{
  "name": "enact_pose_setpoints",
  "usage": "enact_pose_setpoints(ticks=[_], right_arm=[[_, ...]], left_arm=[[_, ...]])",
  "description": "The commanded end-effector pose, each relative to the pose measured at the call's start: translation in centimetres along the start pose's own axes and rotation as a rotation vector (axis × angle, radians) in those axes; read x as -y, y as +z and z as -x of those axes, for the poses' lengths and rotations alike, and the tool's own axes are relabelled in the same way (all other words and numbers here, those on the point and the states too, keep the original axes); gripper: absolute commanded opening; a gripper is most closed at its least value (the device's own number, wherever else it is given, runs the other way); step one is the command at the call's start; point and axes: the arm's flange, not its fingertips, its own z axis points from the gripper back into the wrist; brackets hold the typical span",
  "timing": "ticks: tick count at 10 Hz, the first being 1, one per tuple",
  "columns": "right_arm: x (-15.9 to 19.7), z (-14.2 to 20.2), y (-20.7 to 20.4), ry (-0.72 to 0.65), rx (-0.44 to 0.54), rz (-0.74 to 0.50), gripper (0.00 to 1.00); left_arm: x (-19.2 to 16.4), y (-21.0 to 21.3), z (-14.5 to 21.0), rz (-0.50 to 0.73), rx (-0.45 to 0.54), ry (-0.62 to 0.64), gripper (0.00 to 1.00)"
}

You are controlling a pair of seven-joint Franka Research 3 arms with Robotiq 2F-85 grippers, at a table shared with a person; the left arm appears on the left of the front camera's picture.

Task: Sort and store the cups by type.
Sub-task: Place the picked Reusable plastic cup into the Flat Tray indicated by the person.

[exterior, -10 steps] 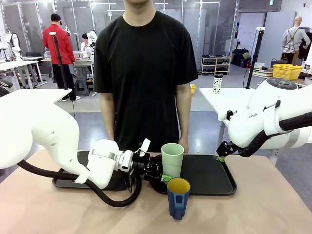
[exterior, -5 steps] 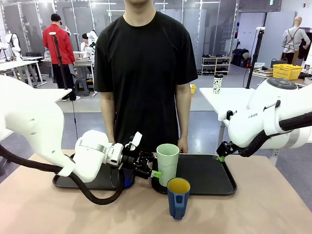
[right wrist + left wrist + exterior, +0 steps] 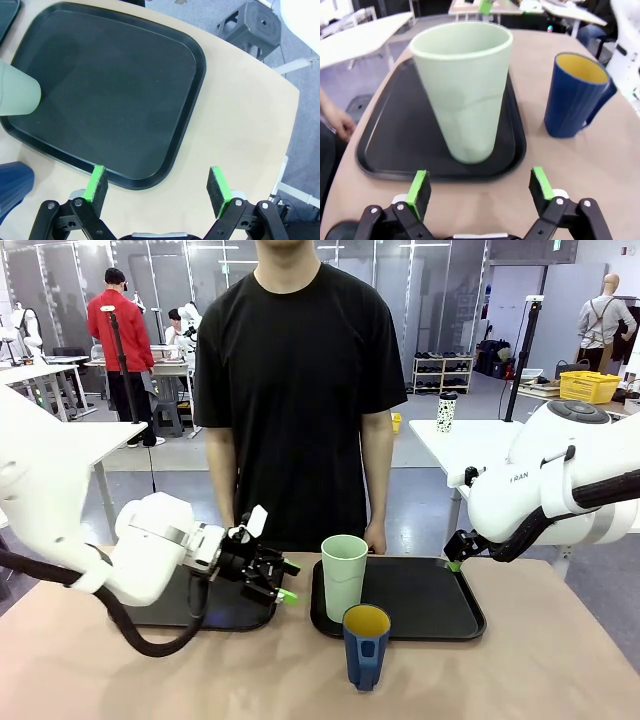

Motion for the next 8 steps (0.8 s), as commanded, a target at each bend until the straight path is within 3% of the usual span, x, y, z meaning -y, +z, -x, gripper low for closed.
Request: enact_pose_setpoints(ticks=[1,3,6,8], right_arm=[[0.1,0.1,0.0,-0.002,0.004,-0.001,1.0],[0.1,0.1,0.0,-0.002,0.004,-0.001,1.0],[0.1,0.1,0.0,-0.002,0.004,-0.001,1.0],[0.1,0.1,0.0,-0.002,0.004,-0.001,1.0]], left_arm=[[2.3,3.5,-1.1,-0.036,-0.11,0.018,1.0],[5.5,7.5,-2.6,-0.08,-0.236,-0.033,1.0],[8.4,11.8,-3.5,-0.051,-0.514,0.02,1.0],[8.8,13.1,-3.6,-0.072,-0.561,0.034,1.0]])
